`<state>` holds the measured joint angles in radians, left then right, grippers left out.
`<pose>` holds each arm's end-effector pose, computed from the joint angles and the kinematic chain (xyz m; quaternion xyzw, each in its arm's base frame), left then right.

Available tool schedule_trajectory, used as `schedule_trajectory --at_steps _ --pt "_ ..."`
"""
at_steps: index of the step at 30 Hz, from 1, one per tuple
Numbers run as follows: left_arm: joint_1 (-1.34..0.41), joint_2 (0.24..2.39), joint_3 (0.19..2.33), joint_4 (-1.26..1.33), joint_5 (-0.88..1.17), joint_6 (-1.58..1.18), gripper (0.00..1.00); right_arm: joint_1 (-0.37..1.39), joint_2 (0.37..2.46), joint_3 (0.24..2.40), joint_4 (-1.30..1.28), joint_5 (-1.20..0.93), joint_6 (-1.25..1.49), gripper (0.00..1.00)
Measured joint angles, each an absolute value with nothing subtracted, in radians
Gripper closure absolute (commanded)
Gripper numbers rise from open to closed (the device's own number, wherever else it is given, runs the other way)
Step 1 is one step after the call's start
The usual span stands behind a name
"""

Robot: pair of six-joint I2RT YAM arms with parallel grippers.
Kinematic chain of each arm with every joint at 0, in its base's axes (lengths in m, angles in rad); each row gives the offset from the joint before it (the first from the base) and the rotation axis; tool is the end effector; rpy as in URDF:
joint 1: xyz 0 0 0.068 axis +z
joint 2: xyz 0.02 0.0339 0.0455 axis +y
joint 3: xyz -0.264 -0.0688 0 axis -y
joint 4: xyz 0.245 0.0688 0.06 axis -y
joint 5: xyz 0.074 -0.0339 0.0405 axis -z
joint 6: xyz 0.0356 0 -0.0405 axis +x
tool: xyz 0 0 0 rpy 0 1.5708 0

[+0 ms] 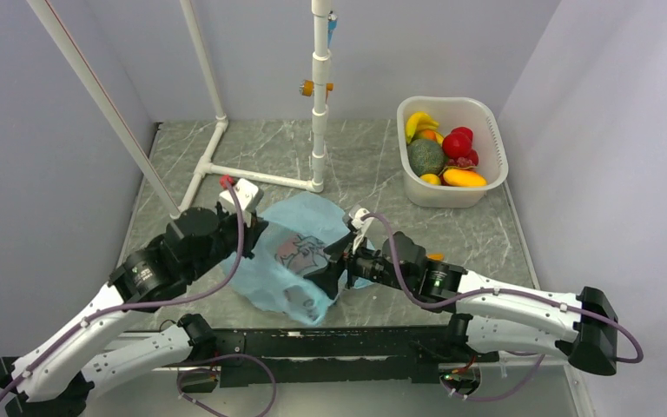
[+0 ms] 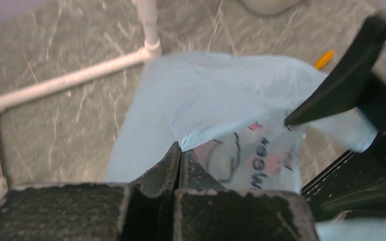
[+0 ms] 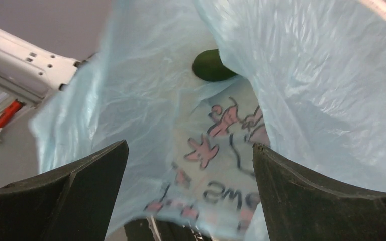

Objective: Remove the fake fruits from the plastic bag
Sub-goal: Adjust the plastic bag at the center of the board.

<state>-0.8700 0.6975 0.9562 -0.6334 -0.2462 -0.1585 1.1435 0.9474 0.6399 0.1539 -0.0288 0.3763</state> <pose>0.0970 -0.1015 0.3640 0.2209 0.7929 -0.1865 0.5364 0.0927 0.2060 0.2941 -0.2928 0.7005 0.4562 0.4642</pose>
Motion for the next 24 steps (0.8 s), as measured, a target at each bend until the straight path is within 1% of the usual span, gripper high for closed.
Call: schedule_trajectory --at_steps 4,7,10,16,21,24 --pt "-0.87 0.798 1.097 -0.611 -0.196 -0.147 1.0 1.151 0.985 0.64 0.152 0.024 0.376 0.05" --pt "-0.87 0.837 1.124 -0.607 -0.153 -0.148 1.0 1.158 1.035 0.64 0.15 0.077 0.377 0.05" --pt "-0.87 0.817 1.06 -0.619 -0.147 -0.166 1.0 1.174 1.102 0.64 0.155 0.112 0.377 0.06" --pt "-0.87 0.627 0.828 -0.735 -0.155 -0.25 1.0 1.246 1.324 0.694 0.175 0.202 0.37 0.06" --pt "-0.872 0.525 0.802 -0.807 -0.187 -0.306 1.0 1.281 1.493 0.808 0.167 0.3 0.379 0.04" --pt "-0.872 0.501 0.807 -0.815 -0.209 -0.313 1.0 1.287 1.526 0.857 0.159 0.377 0.393 0.02"
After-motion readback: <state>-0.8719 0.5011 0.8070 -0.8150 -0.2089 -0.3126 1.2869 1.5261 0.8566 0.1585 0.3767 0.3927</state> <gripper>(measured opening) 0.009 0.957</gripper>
